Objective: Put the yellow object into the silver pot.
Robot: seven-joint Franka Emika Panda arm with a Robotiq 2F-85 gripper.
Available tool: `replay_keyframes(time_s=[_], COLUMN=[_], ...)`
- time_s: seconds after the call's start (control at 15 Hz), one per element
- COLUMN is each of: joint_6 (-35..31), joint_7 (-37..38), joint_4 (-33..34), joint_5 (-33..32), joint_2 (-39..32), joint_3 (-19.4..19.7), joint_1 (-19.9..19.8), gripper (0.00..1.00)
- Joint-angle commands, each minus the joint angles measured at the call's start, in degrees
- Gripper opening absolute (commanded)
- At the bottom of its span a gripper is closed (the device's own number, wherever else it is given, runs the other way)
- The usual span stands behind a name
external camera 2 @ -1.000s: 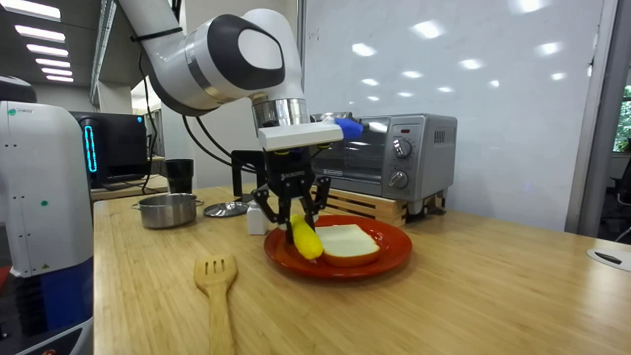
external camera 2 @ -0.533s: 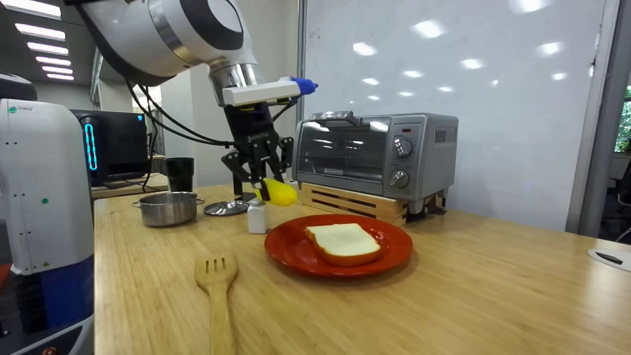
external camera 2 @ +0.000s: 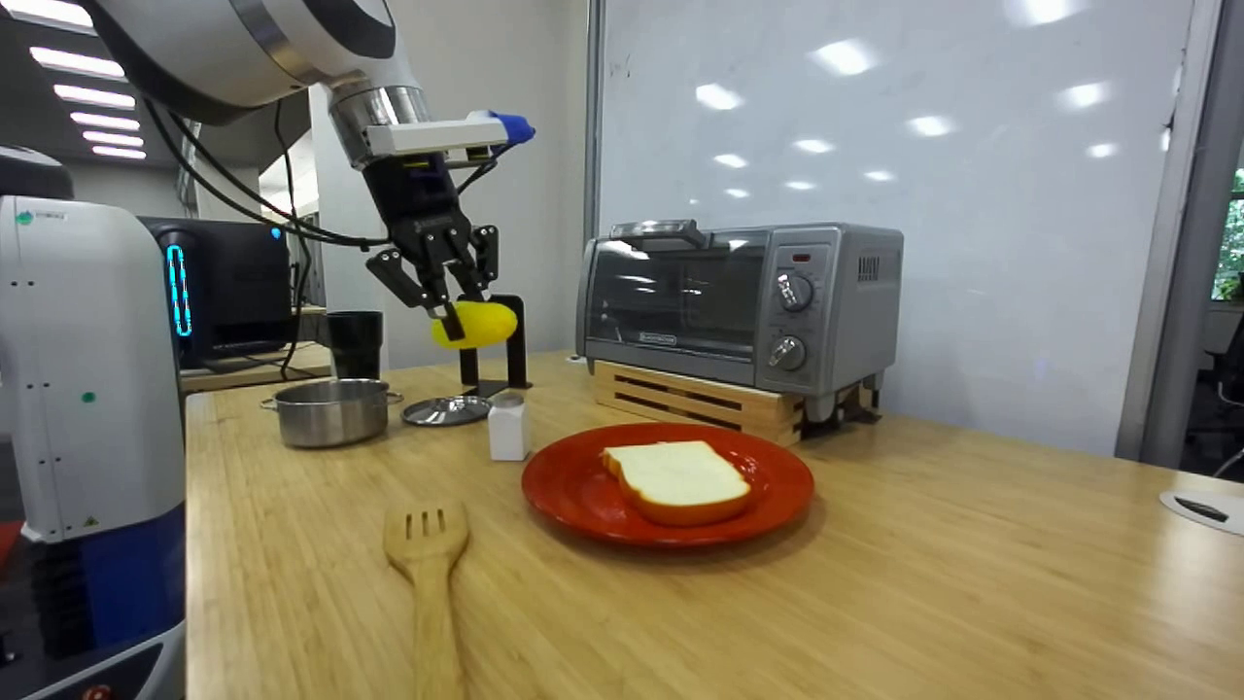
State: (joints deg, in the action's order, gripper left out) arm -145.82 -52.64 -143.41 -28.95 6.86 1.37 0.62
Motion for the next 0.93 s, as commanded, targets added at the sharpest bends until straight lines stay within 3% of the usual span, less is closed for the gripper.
replay_keyframes(time_s=[0.0, 0.6, 0.87], joint_6=[0.01, 2.34, 7.66], joint_7=[-4.47, -12.34, -11.85], joint_4=[4.3, 12.9, 15.61], joint_5=[1.65, 6.05, 6.6], joint_2=[-5.49, -15.18, -16.4], joint_3=[-0.83, -4.75, -6.45], joint_1=[1.14, 2.69, 3.61], gripper=[0.09, 0.09, 0.09])
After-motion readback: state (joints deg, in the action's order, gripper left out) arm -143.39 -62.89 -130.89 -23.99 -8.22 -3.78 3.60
